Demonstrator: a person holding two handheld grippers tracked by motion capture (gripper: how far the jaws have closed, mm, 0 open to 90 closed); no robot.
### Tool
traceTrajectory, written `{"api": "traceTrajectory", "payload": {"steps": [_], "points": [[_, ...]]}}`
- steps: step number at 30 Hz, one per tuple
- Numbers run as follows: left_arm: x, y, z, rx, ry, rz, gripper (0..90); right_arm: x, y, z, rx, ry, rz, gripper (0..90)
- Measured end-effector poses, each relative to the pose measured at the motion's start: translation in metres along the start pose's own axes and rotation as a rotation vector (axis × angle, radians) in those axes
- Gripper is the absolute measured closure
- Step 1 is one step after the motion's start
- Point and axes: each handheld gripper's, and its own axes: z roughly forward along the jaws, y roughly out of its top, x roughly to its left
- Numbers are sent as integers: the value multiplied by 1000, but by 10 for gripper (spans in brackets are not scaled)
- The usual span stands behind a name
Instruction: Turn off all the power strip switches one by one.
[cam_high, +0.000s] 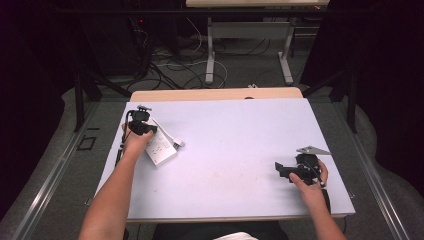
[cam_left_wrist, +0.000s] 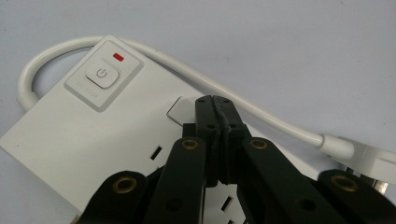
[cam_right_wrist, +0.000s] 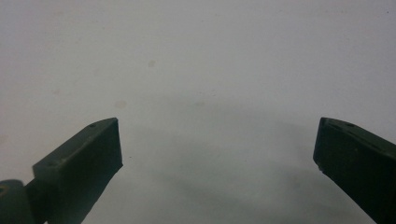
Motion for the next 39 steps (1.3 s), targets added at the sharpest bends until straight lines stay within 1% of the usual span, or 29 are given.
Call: {"api": "traceTrajectory", "payload": {"steps": [1,3,5,7,9,10,11,13,14,15,16,17,18,19,20,21,22,25,26,27,29,30,31,32,34,35,37,38,39], "points": [[0,0,0,1,1,2,900,1,0,0,2,2,6,6],[-1,0,0,4,2,3,900,0,0,0,1,1,-1,6],[-1,-1,0,-3,8,-7,900,0,0,0,1,2,0,6],[-1,-2,0,-12,9,1,900,0,0,0,2,1,0,6],[-2,-3,0,-16,9,-12,900,0,0,0,0,1,1,6],[-2,-3,-1,-11,11,-12,900,0,0,0,-1,0,-1,6],[-2,-3,-1,-20,12,-17,900,0,0,0,0,0,-1,6],[-2,-4,-1,-22,16,-19,899,0,0,0,1,0,0,6],[-2,-4,-1,-20,18,-9,899,0,0,0,3,1,-1,6],[-2,-4,-2,-15,16,-10,898,0,0,0,4,1,-7,6],[-3,-5,-2,-17,16,-23,898,1,0,0,5,3,-10,6],[-3,-5,-3,-3,11,-18,897,1,0,0,6,3,-9,6],[-2,-6,-3,-11,11,-9,898,1,0,0,6,4,-9,6],[-3,-7,-3,-19,16,-25,898,1,0,0,5,5,-8,6],[-3,-7,-4,-15,16,-28,898,1,0,0,4,3,-9,6],[-2,-8,-4,-15,15,-16,898,1,0,0,4,3,-8,6],[-2,-9,-5,-15,9,-11,898,1,0,0,5,3,-8,6],[-2,-11,-7,-19,5,-15,897,1,0,0,3,3,-6,6],[-1,-12,-8,-21,-1,-10,897,1,0,0,4,3,-5,6],[-1,-13,-9,-31,-3,-16,897,1,0,0,5,4,-5,6],[-1,-14,-11,-29,-7,-15,898,1,0,0,5,3,-5,6],[-2,-14,-12,-35,-13,-29,898,1,0,0,5,4,-6,6],[-1,-15,-14,-34,-22,-16,898,1,0,0,5,5,-8,6],[-3,-16,-15,-42,-22,-21,898,1,0,0,5,5,-8,6],[-5,-17,-16,-41,-36,-12,898,1,0,0,5,5,-8,6],[-7,-19,-16,-53,-38,-14,898,1,0,0,5,5,-8,6],[-8,-21,-17,-52,-48,-3,898,1,0,0,5,5,-8,6],[-10,-23,-18,-53,-47,-6,898,1,0,0,4,3,-7,6],[-11,-24,-19,-48,-51,4,898,1,0,0,4,3,-6,6]]}}
